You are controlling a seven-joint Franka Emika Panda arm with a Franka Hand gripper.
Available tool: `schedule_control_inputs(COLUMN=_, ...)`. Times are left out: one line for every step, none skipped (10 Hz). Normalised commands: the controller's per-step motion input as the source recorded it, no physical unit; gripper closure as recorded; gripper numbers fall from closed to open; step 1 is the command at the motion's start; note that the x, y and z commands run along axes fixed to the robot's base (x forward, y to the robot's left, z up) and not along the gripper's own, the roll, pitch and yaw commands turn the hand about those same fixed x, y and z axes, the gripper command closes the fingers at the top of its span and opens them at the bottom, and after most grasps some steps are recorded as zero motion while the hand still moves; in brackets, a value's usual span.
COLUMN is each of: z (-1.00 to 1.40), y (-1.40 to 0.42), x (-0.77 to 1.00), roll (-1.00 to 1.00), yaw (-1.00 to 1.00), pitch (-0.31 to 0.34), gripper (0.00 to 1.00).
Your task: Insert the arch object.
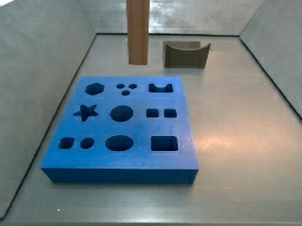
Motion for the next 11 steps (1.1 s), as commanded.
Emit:
schedule_control_inputs(z=0.0, y=0.0, x=-0.01, roll=0.0, yaw=0.0, pitch=-0.006, gripper=1.0)
schedule_control_inputs(z=0.0, y=0.0, x=-0.19, roll=0.0, yaw=-0.25, pitch=-0.069, gripper=1.0)
schedule_control_inputs(z=-0.03, y=0.0, x=0.01, roll=0.1, yaw=-0.57, pitch=0.0, gripper=1.0)
schedule_control_inputs(z=-0.18, y=0.0, x=0.27, roll=0.16, yaw=-0.78, pitch=0.0, gripper=1.0)
schedule_control_inputs(z=-0.25, y=0.01, x=0.27, roll=0.18, yaw=-0.83, pitch=-0.033, gripper=1.0)
schedule_control_inputs(z=-0.24, y=0.04, x=0.31, roll=0.2, yaw=-0.81, pitch=-0.026, gripper=1.0)
schedule_control_inputs(z=-0.2, y=0.04, x=0.25, roll=0.18, yaw=-0.87, pitch=-0.026, gripper=1.0)
schedule_control_inputs(z=-0.2, y=0.04, x=0.23, roll=0.17, yaw=-0.88, pitch=-0.027, gripper=1.0)
schedule_control_inputs(z=-0.2, y=0.04, x=0.23, roll=0.18, yaw=-0.88, pitch=-0.027, gripper=1.0)
schedule_control_inputs(z=-0.23, y=0.01, x=0.17, roll=0.18, yaw=-0.93, pitch=-0.026, gripper=1.0)
schedule_control_inputs(z=-0.28, y=0.0, x=0.0, roll=0.14, yaw=-1.0, pitch=-0.044, gripper=1.0)
